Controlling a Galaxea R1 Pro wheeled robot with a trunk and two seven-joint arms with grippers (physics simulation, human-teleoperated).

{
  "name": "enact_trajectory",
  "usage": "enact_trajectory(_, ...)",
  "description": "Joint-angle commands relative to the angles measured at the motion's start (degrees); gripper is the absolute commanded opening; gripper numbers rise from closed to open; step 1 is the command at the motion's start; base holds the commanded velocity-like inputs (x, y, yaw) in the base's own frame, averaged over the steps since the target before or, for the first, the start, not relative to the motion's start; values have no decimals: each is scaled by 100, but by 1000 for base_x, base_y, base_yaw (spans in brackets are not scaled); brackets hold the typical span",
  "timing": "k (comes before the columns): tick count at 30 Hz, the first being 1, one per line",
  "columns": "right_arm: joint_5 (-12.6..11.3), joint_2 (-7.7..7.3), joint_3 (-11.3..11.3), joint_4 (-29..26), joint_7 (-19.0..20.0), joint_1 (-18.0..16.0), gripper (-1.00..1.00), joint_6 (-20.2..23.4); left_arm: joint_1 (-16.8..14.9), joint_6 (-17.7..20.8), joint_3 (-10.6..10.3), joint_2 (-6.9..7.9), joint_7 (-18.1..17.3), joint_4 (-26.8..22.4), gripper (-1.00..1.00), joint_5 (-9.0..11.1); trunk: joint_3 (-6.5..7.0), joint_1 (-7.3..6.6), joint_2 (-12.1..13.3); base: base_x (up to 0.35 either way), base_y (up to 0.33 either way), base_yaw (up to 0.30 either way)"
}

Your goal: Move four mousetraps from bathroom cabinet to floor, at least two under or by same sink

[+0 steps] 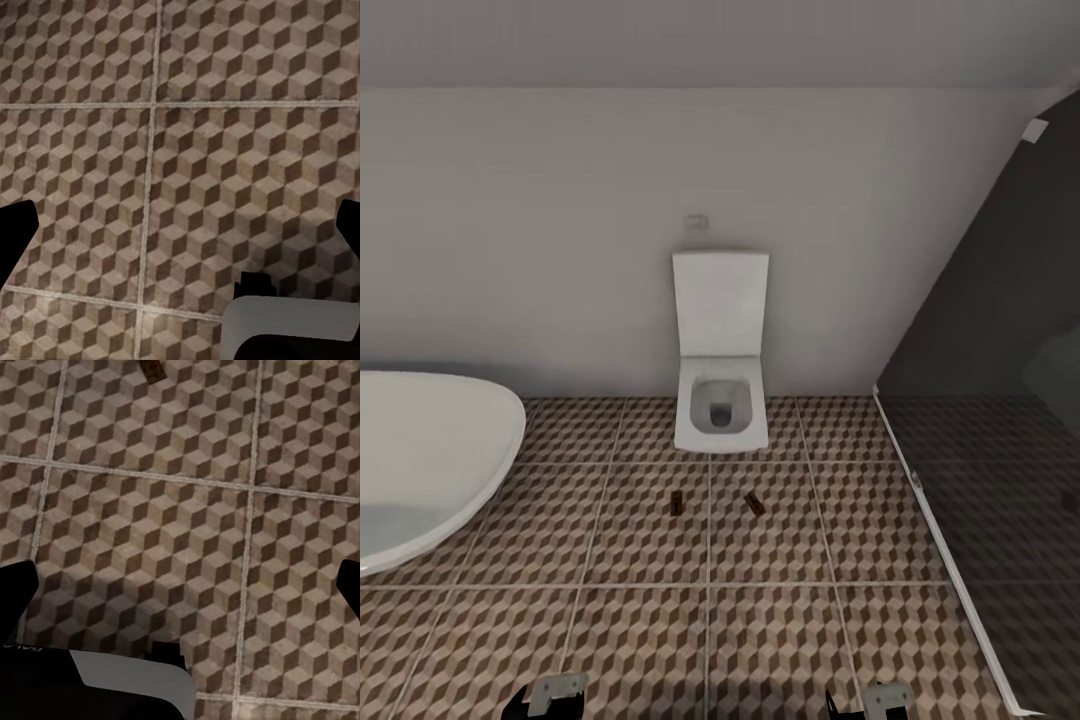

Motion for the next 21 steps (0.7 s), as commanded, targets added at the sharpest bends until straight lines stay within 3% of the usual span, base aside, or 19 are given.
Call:
enact_trajectory(1,61,1,-33,7,-26,-4,100,-19,-7,-26,-48,-4,17,18,100,22,2,3,-9,0,0,0)
enact_trajectory(21,61,1,-33,7,-26,-4,100,-19,-6,-26,-48,-6,17,18,100,22,188,3,-9,0,0,0)
